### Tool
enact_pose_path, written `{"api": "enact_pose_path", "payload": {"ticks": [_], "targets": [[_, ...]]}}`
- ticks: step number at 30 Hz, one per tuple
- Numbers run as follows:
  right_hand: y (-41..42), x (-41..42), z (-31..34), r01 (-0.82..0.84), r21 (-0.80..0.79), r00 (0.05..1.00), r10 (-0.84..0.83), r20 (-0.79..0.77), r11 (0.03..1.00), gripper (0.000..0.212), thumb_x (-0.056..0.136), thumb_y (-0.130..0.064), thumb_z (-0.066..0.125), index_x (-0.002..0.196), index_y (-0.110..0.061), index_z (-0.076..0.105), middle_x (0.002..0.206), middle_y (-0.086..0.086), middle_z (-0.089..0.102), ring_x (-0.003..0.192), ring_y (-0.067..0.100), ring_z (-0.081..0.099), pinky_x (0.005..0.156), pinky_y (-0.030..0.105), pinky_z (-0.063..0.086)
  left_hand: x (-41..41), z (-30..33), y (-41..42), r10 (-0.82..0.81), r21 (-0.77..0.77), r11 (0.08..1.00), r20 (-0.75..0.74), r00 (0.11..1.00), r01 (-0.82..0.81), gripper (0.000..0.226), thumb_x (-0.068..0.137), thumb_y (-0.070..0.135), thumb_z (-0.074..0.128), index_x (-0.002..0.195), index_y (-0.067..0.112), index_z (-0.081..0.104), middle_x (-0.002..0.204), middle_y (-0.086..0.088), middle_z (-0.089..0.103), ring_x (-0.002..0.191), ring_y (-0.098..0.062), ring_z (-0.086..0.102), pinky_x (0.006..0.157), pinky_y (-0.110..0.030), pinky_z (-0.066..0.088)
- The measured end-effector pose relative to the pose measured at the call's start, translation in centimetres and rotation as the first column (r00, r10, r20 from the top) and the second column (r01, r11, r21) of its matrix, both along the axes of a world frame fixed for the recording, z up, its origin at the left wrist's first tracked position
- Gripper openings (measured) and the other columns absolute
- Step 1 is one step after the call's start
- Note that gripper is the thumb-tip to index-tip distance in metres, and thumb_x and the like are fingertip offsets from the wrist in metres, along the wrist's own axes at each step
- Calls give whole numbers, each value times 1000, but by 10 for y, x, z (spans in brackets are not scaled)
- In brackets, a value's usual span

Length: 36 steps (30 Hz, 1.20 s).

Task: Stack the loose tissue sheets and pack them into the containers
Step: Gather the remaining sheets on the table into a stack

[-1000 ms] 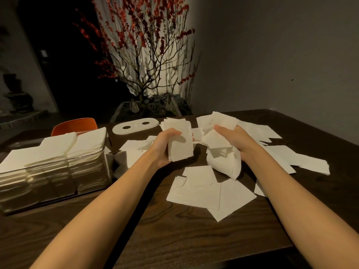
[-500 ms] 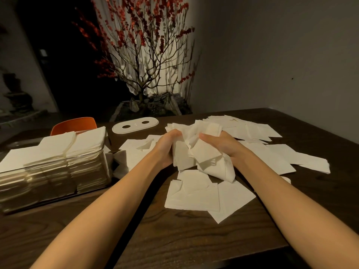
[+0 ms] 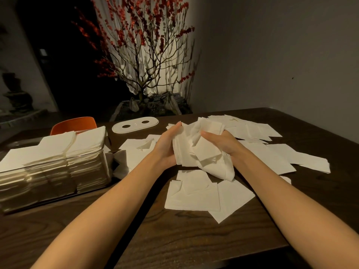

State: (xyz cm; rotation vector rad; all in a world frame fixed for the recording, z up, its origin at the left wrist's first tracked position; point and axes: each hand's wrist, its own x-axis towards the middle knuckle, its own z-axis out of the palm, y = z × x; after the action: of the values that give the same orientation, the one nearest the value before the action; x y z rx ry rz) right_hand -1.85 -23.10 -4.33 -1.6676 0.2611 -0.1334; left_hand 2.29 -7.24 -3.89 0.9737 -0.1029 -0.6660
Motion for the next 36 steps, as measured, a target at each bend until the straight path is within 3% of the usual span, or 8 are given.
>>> {"api": "enact_pose_path", "payload": {"ticks": [3, 8, 11, 16, 20, 24, 29, 36], "targets": [[-7, 0, -3, 2, 76, 1000, -1, -14, 997, 34, 89, -35, 65, 119, -24, 52, 97, 2, 63, 88, 21, 61, 64, 34, 50, -2, 0, 2, -23, -59, 998, -33, 999, 21, 20, 95, 34, 48, 107, 19, 56, 94, -15, 72, 96, -31, 62, 89, -50, 46], [-14, 1, -5, 24, 133, 998, -16, -64, 991, 30, 87, -38, 65, 113, -25, 55, 102, 5, 64, 92, 24, 62, 75, 39, 52, 4, -4, 7, 5, -35, 999, -56, 998, -7, 29, 92, 27, 50, 121, 23, 49, 117, -14, 58, 114, -32, 57, 92, -54, 46], [-15, 2, -4, 34, 159, 995, -19, -94, 987, 21, 88, -38, 64, 104, -24, 58, 99, 6, 65, 91, 25, 62, 78, 39, 52, -2, 1, 6, -24, -40, 999, -21, 999, 23, 20, 92, 14, 42, 107, 17, 54, 107, -16, 59, 100, -33, 59, 87, -52, 47], [-15, 1, -4, 3, 155, 988, 21, -154, 988, 24, 88, -43, 63, 96, -21, 64, 97, 8, 68, 91, 27, 65, 93, 45, 50, -9, 5, 2, -19, -6, 1000, 33, 999, 20, 37, 88, -5, 30, 97, 17, 58, 100, -9, 63, 94, -31, 58, 79, -46, 49], [-16, -1, -3, 4, 270, 989, 37, -145, 963, 22, 89, -41, 60, 99, -22, 63, 92, 7, 68, 81, 23, 65, 78, 39, 52, -4, 2, 2, 9, -20, 1000, 31, 999, -8, 46, 84, -9, 34, 111, 18, 60, 114, -8, 64, 108, -30, 58, 83, -47, 51], [-19, -1, -3, 26, 388, 994, 16, -106, 921, 22, 89, -39, 60, 103, -22, 62, 82, 4, 68, 73, 20, 65, 69, 35, 51, 5, -2, 2, 63, -62, 996, -19, 998, -64, 38, 89, 8, 45, 125, 13, 57, 111, -12, 65, 109, -26, 60, 101, -48, 44], [-20, -4, -2, 35, 372, 993, 9, -116, 928, 16, 93, -37, 54, 93, -22, 60, 61, 0, 68, 50, 15, 66, 55, 29, 47, 9, -4, 2, 100, -63, 992, -92, 991, -107, 39, 98, 39, 42, 119, 11, 59, 106, -13, 67, 92, -24, 64, 91, -42, 48], [-16, -6, -1, 1, 232, 994, 25, -110, 973, 16, 94, -37, 52, 96, -22, 58, 85, 4, 63, 72, 19, 61, 61, 32, 46, 8, -5, 1, 88, 9, 996, -85, 993, -87, 40, 100, 42, 36, 119, 13, 55, 126, -14, 59, 117, -32, 55, 104, -51, 39]]}}
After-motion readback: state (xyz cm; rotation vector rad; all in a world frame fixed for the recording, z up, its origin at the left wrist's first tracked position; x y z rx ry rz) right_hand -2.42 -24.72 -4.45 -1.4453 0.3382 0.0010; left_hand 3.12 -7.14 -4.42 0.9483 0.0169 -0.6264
